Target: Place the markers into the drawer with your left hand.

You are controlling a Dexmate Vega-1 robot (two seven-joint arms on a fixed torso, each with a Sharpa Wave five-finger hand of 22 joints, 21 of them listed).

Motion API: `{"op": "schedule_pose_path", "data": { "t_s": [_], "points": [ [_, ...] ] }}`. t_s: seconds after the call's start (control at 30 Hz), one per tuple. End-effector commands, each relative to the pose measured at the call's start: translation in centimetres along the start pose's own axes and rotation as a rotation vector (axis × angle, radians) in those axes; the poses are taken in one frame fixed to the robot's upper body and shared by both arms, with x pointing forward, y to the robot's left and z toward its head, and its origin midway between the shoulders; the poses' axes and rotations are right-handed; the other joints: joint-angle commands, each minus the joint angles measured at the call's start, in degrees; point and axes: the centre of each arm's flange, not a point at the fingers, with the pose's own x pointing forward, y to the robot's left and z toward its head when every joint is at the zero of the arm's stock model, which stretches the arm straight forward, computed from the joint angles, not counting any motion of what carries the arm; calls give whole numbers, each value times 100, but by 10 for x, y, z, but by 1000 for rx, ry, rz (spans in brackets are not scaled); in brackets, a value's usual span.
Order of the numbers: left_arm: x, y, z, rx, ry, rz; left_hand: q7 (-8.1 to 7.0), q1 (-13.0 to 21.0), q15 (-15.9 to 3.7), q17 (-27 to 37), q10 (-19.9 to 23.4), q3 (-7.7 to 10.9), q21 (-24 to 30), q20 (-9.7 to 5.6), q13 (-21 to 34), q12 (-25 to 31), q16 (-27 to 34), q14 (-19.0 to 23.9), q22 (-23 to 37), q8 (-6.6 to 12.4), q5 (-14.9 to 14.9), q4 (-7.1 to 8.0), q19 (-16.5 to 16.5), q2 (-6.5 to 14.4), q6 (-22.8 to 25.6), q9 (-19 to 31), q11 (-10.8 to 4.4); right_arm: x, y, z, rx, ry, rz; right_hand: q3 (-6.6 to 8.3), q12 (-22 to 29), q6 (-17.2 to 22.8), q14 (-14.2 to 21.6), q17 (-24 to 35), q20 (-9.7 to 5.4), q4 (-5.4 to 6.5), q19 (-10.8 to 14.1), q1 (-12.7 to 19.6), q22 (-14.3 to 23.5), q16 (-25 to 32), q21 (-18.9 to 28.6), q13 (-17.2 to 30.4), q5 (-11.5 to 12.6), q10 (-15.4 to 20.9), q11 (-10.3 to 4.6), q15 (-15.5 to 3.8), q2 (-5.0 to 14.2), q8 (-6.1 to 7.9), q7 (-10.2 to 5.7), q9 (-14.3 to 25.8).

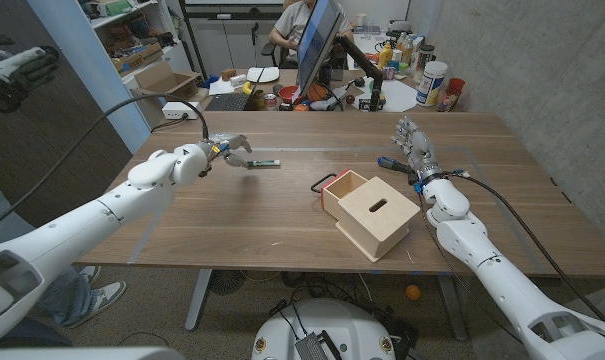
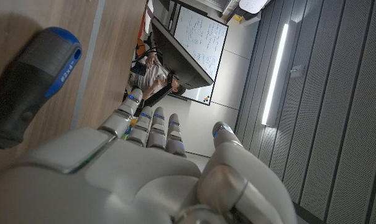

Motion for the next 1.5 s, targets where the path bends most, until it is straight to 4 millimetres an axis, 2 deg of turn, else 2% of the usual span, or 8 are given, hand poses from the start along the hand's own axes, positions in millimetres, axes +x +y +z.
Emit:
{"op": "schedule_pose_path", "data": {
  "t_s": [0.03,0.57,0.9,1.03,1.5],
  "points": [
    [7,-11,-6,-22,24,-31,10,-12,8,12,38,-13,12,20,6,17,7,4,27,-35,37,-6,30,30,68,16,-2,-4,-5,-2,-4,16,-8,-7,-16,6,31,7,20,-30,6,-11,10,-6,7,19,58,53,9,13,-3,-7,-25,9],
    [18,-11,-13,-28,32,-29,-8,11,7,11,44,-30,7,26,6,8,-6,-15,29,-78,31,-16,15,86,84,18,-19,-1,-7,-3,-15,32,-12,-5,-21,28,35,8,18,-35,5,-23,10,-15,11,20,60,53,12,8,-1,-5,-19,9],
    [23,-16,-9,-34,22,-50,-17,22,-1,11,52,-43,4,26,6,4,-11,-25,30,-94,23,-25,7,116,123,19,-34,-1,-11,-7,-11,36,-19,-2,-22,35,48,7,19,-42,8,-26,10,-17,13,20,63,57,7,10,-2,-7,-21,10],
    [28,-15,-7,-21,18,-60,-18,20,38,11,18,-57,-3,103,6,-14,-19,-44,31,-123,18,-29,-15,127,107,20,-33,-2,-12,-8,-8,31,-23,0,-25,33,43,7,18,-45,7,-26,10,-21,13,20,64,52,11,10,-1,-9,-26,10],
    [44,-13,2,0,-8,-77,-32,24,77,11,-27,-87,-15,135,8,-38,-34,-100,32,-209,11,-41,-54,154,7,21,-41,-5,-19,-18,7,46,-46,0,-28,43,42,10,18,-46,3,-38,10,-27,13,21,65,53,9,10,2,-10,-26,10]
  ]
}}
